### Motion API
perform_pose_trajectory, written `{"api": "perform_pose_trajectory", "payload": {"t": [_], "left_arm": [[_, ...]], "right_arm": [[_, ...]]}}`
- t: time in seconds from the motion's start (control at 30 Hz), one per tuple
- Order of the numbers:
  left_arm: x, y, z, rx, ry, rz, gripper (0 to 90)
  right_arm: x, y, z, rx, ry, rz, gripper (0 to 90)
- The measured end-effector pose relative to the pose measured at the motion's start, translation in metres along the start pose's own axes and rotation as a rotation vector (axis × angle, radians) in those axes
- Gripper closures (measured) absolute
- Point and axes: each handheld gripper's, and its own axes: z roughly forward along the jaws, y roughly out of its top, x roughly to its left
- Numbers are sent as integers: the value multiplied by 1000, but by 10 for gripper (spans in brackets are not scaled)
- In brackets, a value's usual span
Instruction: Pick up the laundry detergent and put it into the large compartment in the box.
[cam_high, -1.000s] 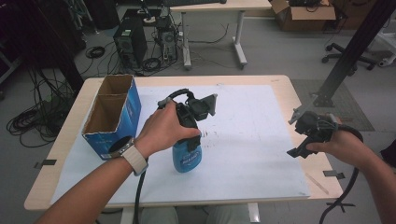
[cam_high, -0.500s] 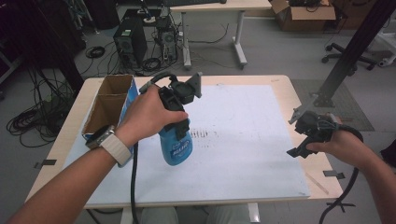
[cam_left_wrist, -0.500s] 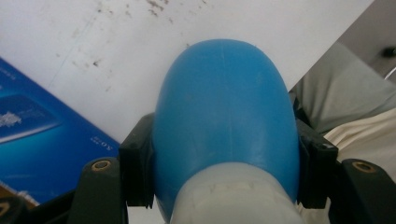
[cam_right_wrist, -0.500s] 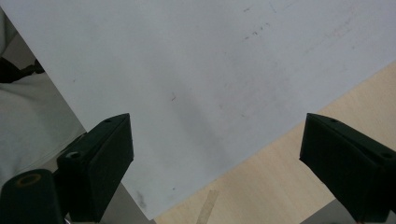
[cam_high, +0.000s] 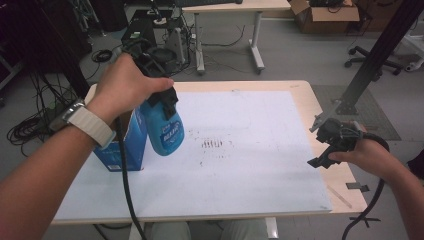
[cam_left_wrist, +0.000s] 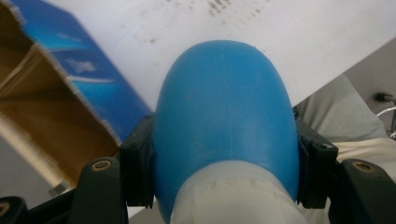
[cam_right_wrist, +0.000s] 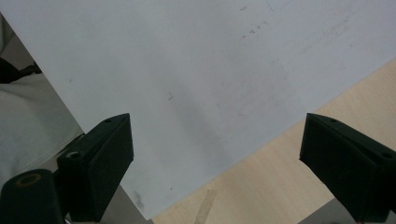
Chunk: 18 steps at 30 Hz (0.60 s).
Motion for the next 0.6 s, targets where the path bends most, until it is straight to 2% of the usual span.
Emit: {"api": "perform_pose_trajectory", "payload": {"t": [0.13,0.3,0.6], "left_arm": [[19,-1,-15,-1,7,-104,375],[38,-1,-31,-10,21,-205,375],[74,-7,-48,-45,36,-338,375]], "right_arm": [[0,0,-1,4,0,3,97],[-1,0,-2,3,-4,3,97],[-2,-2,0,8,-2,6,96]]}}
